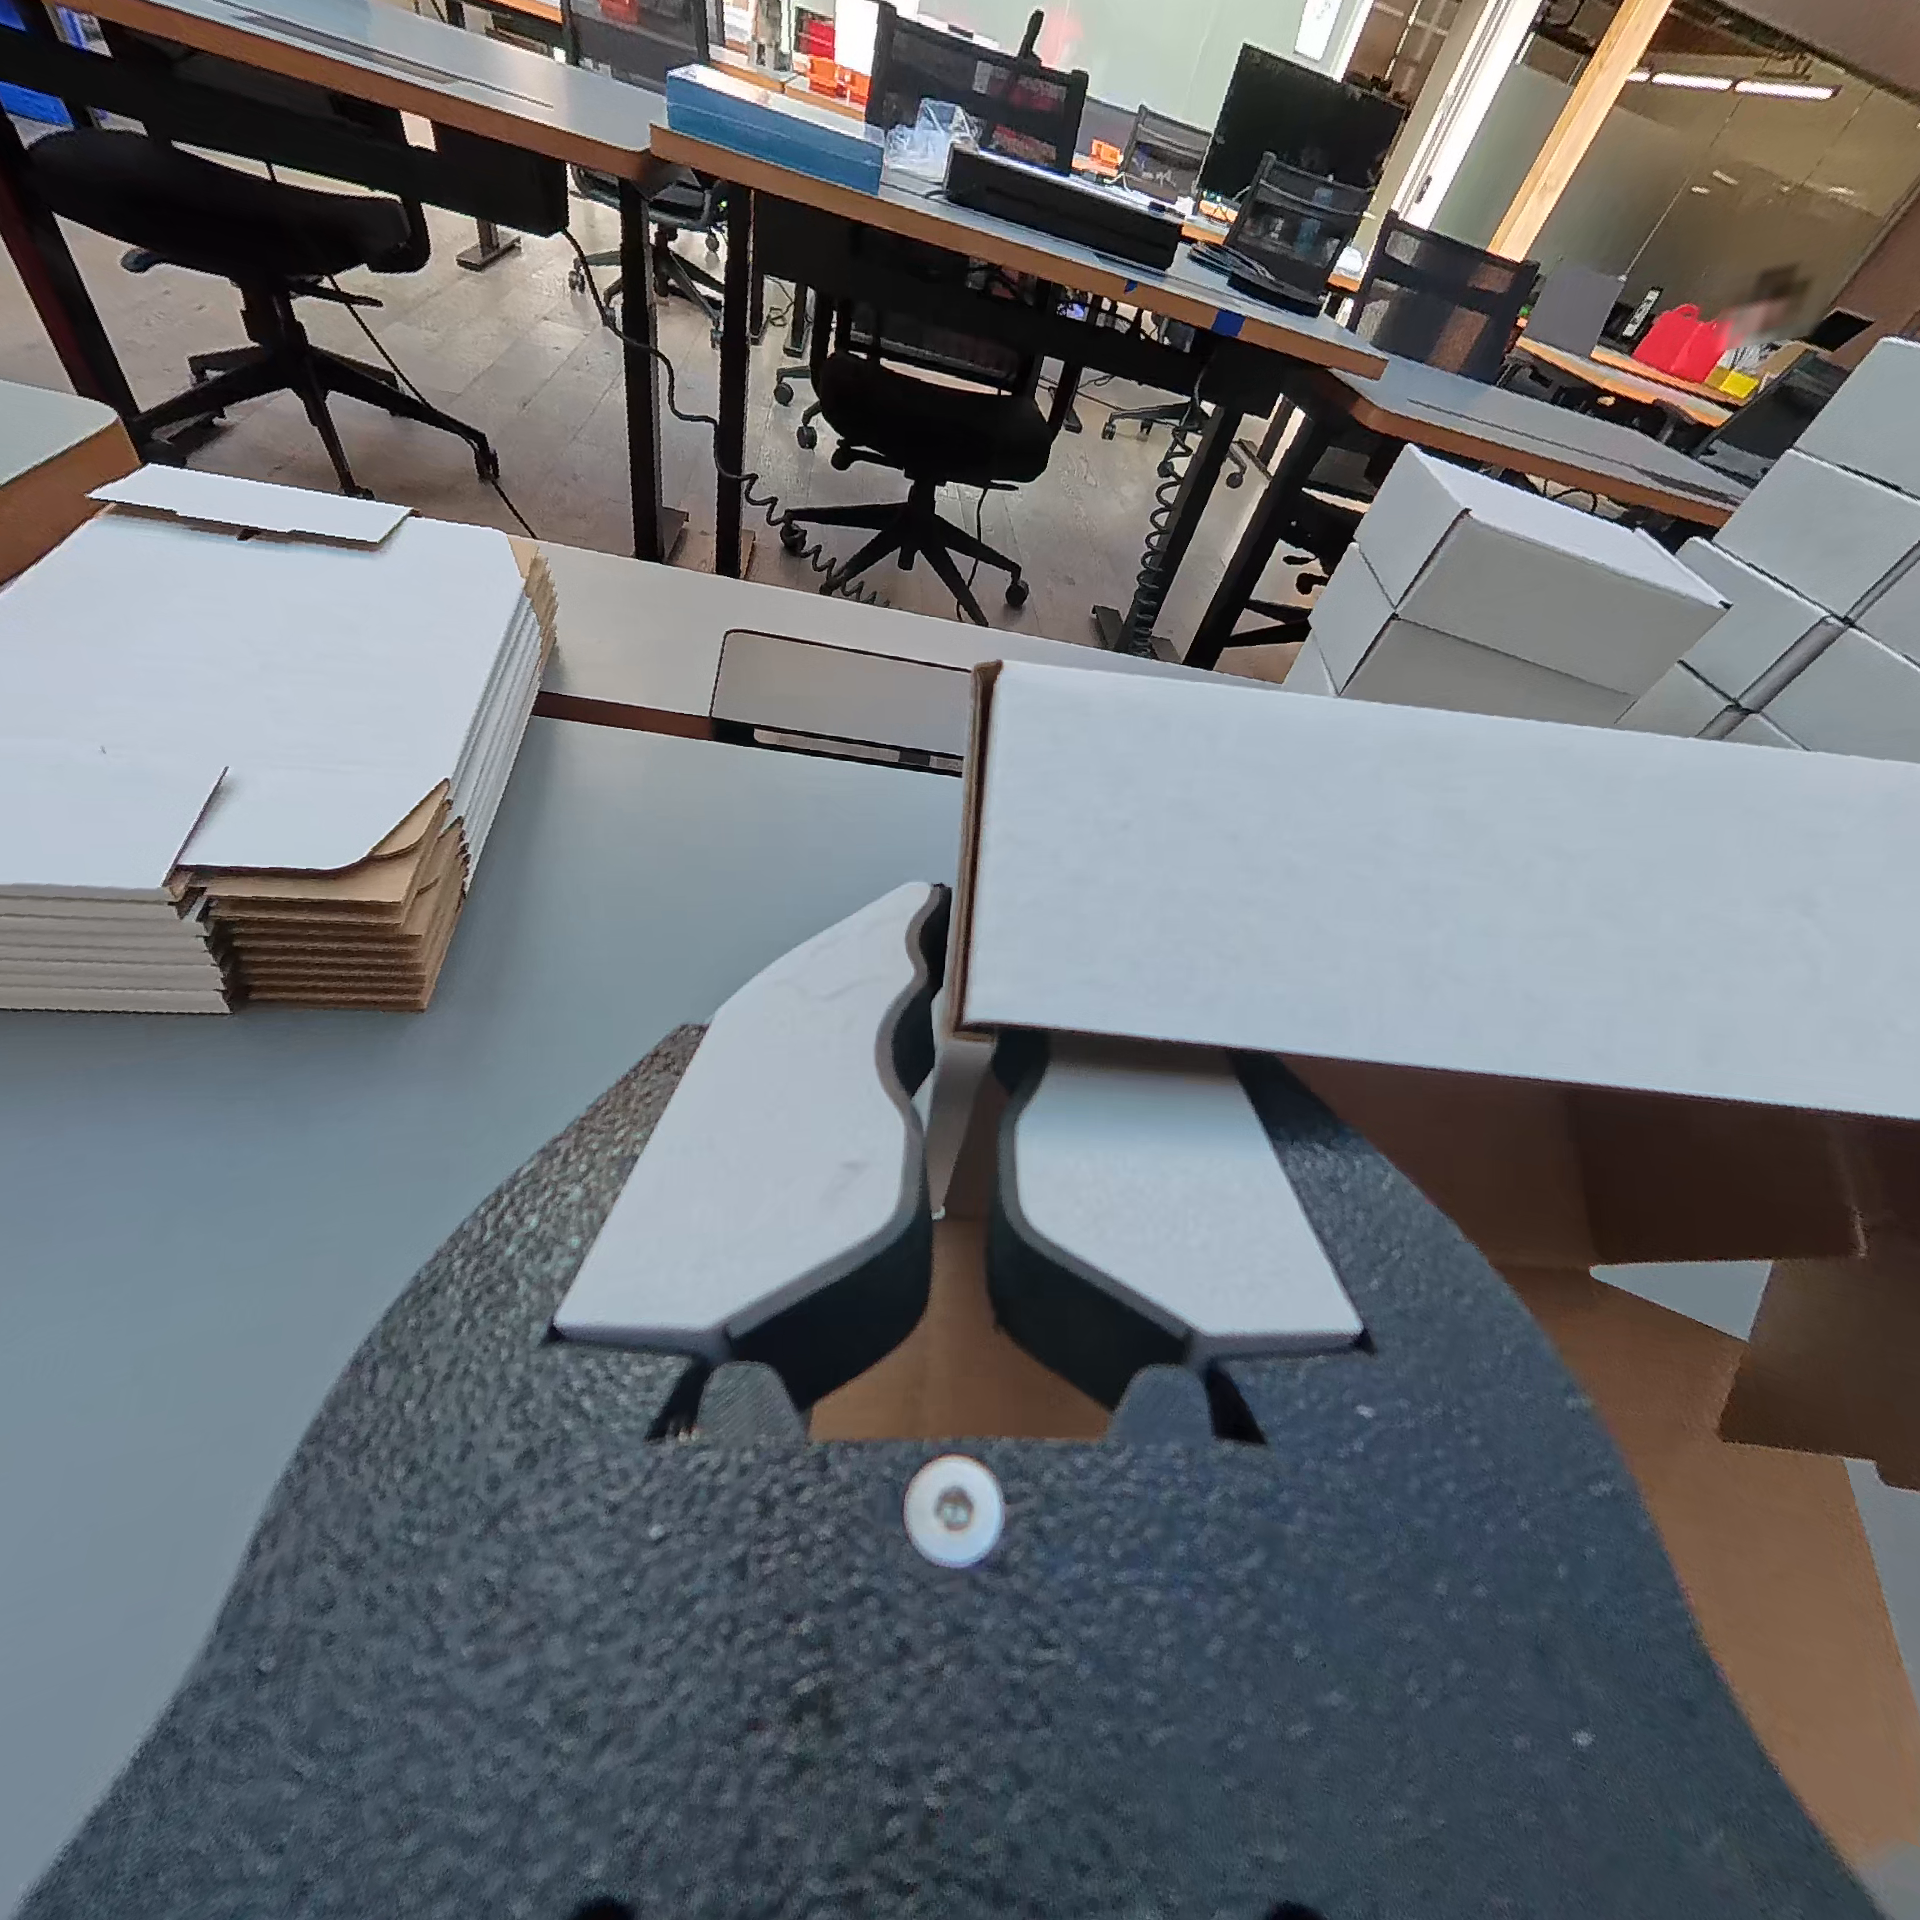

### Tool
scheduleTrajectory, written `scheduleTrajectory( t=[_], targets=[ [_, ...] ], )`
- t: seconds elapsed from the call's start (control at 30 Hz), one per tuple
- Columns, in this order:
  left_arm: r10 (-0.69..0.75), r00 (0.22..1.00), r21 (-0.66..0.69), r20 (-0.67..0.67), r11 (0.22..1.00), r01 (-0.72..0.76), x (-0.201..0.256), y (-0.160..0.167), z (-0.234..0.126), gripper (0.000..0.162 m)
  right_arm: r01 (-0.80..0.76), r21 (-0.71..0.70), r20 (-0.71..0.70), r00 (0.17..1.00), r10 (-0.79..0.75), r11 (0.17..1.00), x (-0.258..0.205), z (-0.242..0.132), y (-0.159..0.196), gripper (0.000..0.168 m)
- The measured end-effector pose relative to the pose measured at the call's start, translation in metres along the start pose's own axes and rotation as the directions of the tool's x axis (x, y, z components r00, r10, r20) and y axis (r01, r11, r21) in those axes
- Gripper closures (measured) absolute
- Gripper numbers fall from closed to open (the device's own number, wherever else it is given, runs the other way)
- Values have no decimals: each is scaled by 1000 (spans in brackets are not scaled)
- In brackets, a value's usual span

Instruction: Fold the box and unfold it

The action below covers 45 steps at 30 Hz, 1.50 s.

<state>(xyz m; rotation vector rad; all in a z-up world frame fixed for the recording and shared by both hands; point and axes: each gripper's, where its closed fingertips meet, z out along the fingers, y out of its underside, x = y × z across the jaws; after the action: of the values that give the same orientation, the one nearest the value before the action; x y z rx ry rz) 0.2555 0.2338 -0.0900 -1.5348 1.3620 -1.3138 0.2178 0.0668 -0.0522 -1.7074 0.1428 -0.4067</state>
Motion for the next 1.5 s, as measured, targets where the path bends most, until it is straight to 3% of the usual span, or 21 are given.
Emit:
scheduleTrajectory(
  t=[0.03, 0.23, 0.3, 0.67, 0.73, 0.9, 1.03, 1.13, 1.27, 1.37, 1.5],
  targets=[
    [0, 1000, 1, -1, 1000, 0, 0, 0, 0, 157, -1, 13, 34, 999, 0, 1000, -3, -2, -2, 156],
    [5, 1000, 1, -18, 1000, -5, 4, 1, 0, 157, 26, 31, 162, 986, -30, 999, -12, -16, -3, 147],
    [13, 1000, 0, -17, 1000, -13, 6, 2, 1, 157, 21, 47, 223, 974, -31, 999, -19, -21, -4, 134],
    [16, 1000, 22, 13, 1000, -16, 9, 1, 1, 157, 106, -22, 95, 990, -103, 994, -26, -2, 3, 148],
    [20, 1000, 22, 9, 1000, -20, 14, 2, 1, 157, 120, -18, 19, 993, -120, 993, -25, 9, 0, 151],
    [11, 999, 29, 44, 1000, -12, 14, 3, 1, 157, 115, -3, -290, 951, -111, 993, -1, 22, -10, 138],
    [35, 994, 50, 99, 998, -40, 12, 0, -2, 157, 162, -148, -467, 858, -214, 976, 15, 31, 5, 136],
    [41, 992, 57, 116, 997, -48, 15, 0, -3, 156, 185, -135, -603, 764, -229, 973, 27, 28, 1, 145],
    [37, 988, 84, 151, 995, -50, 11, -4, -4, 156, 174, -143, -673, 705, -225, 974, 30, 31, 9, 147],
    [27, 990, 94, 137, 995, -40, 10, -6, -3, 157, 200, -117, -723, 654, -221, 973, 26, 28, 8, 139],
    [39, 990, 85, 134, 995, -50, 10, -4, -3, 157, 195, -83, -730, 656, -193, 977, 27, 27, 13, 136]
  ],
)
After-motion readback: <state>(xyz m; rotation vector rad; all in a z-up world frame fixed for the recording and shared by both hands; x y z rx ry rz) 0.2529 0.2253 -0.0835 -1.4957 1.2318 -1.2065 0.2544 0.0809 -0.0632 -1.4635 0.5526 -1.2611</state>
